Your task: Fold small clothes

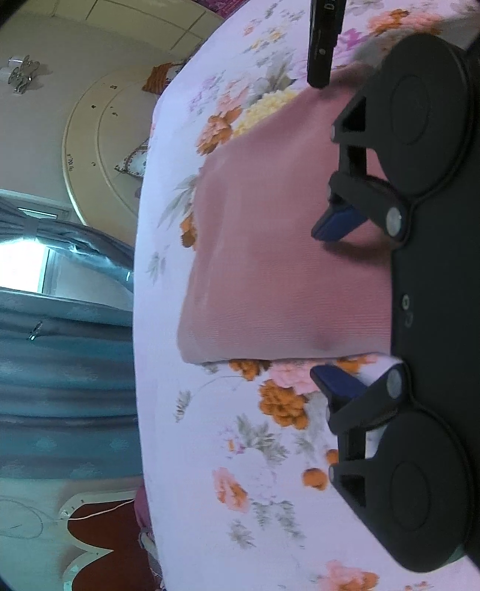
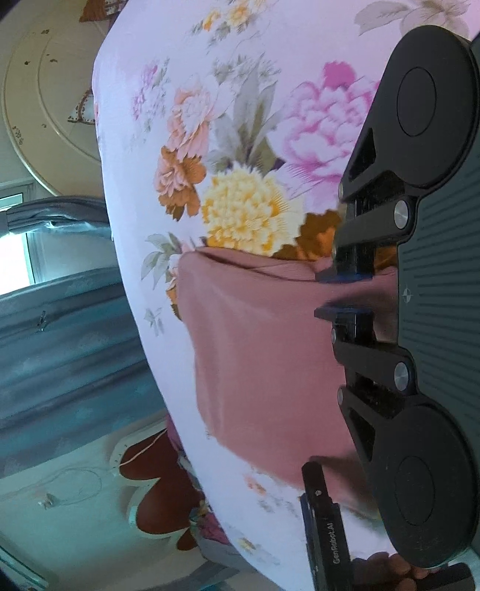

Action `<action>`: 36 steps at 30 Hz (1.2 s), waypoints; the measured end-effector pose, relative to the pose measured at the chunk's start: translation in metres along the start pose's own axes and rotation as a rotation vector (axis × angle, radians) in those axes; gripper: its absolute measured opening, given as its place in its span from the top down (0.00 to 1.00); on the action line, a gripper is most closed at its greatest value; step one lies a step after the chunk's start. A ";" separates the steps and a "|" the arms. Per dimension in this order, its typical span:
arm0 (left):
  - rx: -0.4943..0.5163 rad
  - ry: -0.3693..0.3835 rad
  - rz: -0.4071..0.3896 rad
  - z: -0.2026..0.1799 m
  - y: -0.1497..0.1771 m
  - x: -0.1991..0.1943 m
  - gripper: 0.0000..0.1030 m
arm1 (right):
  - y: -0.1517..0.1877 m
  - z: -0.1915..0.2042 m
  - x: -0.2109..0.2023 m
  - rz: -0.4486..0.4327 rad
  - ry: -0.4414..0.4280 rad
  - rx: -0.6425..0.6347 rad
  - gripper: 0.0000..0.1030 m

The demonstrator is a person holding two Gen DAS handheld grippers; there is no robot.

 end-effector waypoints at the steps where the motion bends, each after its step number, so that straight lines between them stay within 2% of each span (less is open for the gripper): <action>1: 0.002 -0.003 0.002 -0.001 -0.003 0.003 0.25 | -0.003 -0.001 0.002 -0.016 0.007 0.008 0.37; 5: -0.018 0.001 0.022 0.000 -0.012 0.013 0.24 | -0.016 0.000 0.011 -0.032 0.005 -0.009 0.36; 13: -0.060 0.028 0.047 0.001 -0.020 0.034 0.24 | -0.030 -0.020 0.045 0.010 -0.037 0.069 0.36; 19: -0.073 0.038 0.063 0.005 -0.022 0.049 0.21 | -0.028 -0.034 0.075 0.059 -0.055 0.094 0.36; 25: -0.094 0.047 0.090 0.003 -0.021 0.064 0.19 | -0.030 -0.028 0.092 0.027 -0.095 0.089 0.37; 28: -0.103 0.054 0.091 0.004 -0.022 0.061 0.27 | -0.031 -0.020 0.097 0.028 -0.119 0.080 0.39; 29: -0.106 0.060 0.089 0.005 -0.022 0.059 0.34 | -0.031 -0.020 0.098 0.035 -0.136 0.090 0.47; 30: -0.107 0.066 0.088 0.006 -0.024 0.057 0.37 | -0.031 -0.021 0.101 0.048 -0.155 0.106 0.60; 32: -0.105 0.072 0.081 0.006 -0.025 0.054 0.50 | -0.030 -0.023 0.102 0.048 -0.158 0.107 0.64; 33: -0.110 0.075 0.076 0.005 -0.026 0.053 0.54 | -0.030 -0.025 0.103 0.051 -0.162 0.112 0.69; 34: -0.126 0.079 0.067 0.005 -0.027 0.051 0.62 | -0.031 -0.027 0.104 0.057 -0.182 0.136 0.78; 36: -0.150 0.094 0.045 0.003 -0.031 0.045 0.68 | -0.032 -0.028 0.100 0.037 -0.212 0.173 0.79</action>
Point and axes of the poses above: each gripper's, at about its wrist camera, not at the fingertips, and x roughly the way its jaws point, z to its left, y to its underside, the point moved 1 cm from there along x, roughly the way its jaws point, and after that the axes turned 13 degrees about -x, right-handed, at the moved point
